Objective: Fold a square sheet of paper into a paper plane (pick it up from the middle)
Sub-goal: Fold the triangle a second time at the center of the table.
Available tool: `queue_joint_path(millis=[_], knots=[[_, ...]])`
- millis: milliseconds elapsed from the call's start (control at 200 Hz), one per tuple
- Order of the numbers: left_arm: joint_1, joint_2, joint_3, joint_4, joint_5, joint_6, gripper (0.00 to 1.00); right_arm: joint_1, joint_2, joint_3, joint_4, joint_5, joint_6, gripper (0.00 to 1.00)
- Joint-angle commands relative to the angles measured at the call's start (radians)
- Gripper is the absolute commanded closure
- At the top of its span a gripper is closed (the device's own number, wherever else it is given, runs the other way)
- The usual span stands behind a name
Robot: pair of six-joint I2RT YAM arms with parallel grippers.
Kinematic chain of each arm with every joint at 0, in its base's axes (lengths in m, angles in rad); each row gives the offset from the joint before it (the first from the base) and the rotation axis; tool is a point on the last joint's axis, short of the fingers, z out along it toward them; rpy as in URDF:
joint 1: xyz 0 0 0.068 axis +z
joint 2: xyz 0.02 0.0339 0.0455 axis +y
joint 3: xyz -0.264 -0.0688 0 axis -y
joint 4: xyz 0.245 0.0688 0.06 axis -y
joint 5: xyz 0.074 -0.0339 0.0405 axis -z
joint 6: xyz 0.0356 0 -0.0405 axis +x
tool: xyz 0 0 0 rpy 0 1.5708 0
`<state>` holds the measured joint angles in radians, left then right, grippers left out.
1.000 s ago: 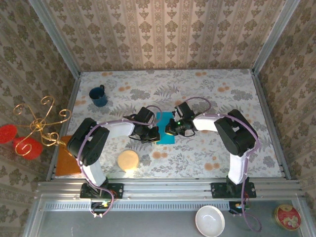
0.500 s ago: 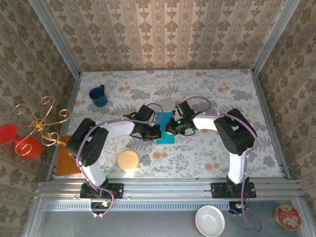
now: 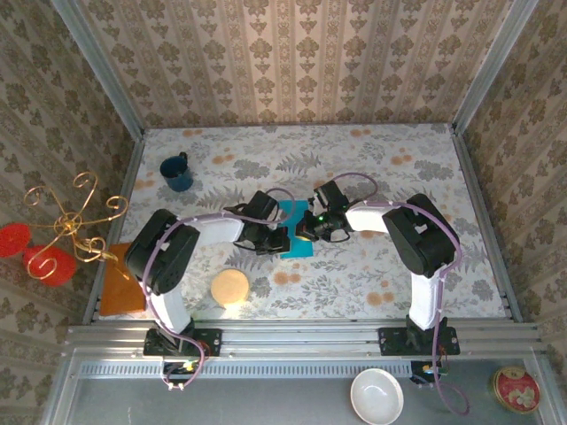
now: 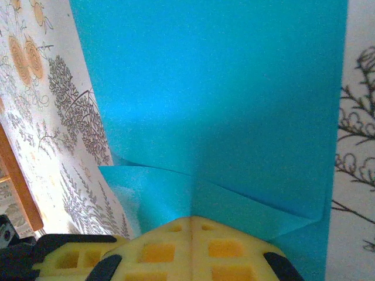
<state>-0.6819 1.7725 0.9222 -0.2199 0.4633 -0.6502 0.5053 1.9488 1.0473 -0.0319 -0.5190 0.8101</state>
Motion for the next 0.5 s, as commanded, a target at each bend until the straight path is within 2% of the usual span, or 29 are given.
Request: queue_joint_path(millis=[0,135,305,430,495], knots=[[-0.013,-0.031,-0.078,-0.188,-0.037,0.067,1.0,-0.016,0.059,-0.007,-0.081,0.079,-0.015,1.0],[-0.001,-0.081,-0.115,-0.224,-0.044,0.081,1.0,-0.016,0.06,-0.007,-0.073,0.068,-0.018,1.0],[0.011,-0.164,-0.056,-0.192,-0.058,0.058,1.0,-0.015,0.02,-0.006,-0.04,0.017,-0.004,1.0],[0.023,-0.206,-0.026,-0.089,-0.101,-0.003,0.97,-0.016,-0.056,0.001,-0.012,-0.002,0.018,0.92],[0.03,-0.197,-0.013,-0.048,-0.113,-0.035,0.92,-0.016,-0.108,-0.013,0.018,0.008,0.036,0.86]])
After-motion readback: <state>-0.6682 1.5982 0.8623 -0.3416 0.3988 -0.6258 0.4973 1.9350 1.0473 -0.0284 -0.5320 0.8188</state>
